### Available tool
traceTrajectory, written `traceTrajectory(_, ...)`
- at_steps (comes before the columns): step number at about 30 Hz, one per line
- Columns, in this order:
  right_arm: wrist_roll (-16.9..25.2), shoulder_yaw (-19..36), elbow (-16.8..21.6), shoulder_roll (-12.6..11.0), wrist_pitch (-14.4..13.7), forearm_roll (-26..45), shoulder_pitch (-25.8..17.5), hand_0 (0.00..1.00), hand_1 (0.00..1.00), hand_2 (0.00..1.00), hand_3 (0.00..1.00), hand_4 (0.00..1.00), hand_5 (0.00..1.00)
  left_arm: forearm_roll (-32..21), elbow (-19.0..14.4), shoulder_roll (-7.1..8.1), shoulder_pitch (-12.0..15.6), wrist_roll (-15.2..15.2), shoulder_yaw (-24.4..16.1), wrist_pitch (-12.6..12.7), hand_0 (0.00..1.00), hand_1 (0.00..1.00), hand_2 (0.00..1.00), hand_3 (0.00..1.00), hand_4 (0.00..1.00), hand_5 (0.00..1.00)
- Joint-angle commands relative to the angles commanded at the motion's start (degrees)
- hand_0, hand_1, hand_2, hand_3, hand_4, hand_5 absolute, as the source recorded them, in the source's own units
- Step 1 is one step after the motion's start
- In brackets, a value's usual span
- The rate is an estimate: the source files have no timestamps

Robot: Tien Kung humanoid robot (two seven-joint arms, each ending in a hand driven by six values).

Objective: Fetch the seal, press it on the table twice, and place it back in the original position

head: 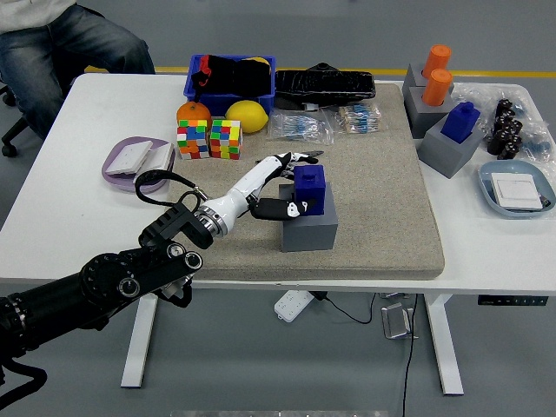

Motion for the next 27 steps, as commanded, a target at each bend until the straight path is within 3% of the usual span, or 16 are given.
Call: traceTrajectory(27, 0.0, 0.1, 0.0, 0.0, 0.0, 0.1, -0.1, 0.934, 0.785, 0.785, 0.809, 0.872, 0.478, 1.1, 0.0, 0.27, -0.6, 0.4, -0.1, -0.1, 0.828, 0.588, 0.518, 0.812, 0.619, 0.002)
